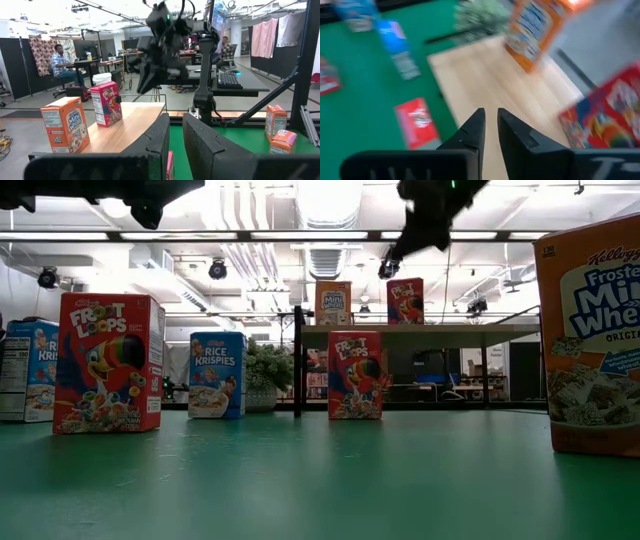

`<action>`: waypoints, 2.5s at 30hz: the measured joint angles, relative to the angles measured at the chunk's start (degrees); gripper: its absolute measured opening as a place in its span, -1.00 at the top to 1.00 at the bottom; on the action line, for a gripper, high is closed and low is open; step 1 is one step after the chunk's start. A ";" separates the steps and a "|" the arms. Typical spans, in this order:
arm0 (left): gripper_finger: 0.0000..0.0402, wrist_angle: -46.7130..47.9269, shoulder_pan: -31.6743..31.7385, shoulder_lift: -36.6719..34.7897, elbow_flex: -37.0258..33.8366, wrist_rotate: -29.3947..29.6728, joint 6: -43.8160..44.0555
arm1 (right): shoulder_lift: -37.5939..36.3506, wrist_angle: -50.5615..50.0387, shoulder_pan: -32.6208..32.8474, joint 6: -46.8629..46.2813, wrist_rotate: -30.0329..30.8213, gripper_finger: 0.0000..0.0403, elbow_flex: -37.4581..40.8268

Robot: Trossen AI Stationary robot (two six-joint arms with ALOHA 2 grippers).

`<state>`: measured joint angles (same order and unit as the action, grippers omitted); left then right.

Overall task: Stack cereal on shelf
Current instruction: Put the bottom right red cereal box on the shelf

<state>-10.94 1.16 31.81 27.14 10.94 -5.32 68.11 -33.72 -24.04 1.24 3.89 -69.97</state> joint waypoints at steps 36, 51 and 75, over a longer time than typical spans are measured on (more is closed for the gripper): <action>0.82 -0.09 0.01 0.00 0.00 0.00 -0.83 | -0.91 19.85 -12.35 -9.16 9.03 0.96 16.28; 0.82 -0.11 -0.01 0.00 0.00 0.01 -0.83 | 6.86 30.23 -11.73 -9.60 8.28 0.96 17.07; 0.82 -0.09 0.01 0.00 0.00 0.01 -0.83 | 5.14 25.26 -11.88 -9.33 12.67 0.96 17.00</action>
<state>-11.03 1.17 31.81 27.14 10.95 -6.15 73.25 -8.46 -35.92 -8.10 16.56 -52.97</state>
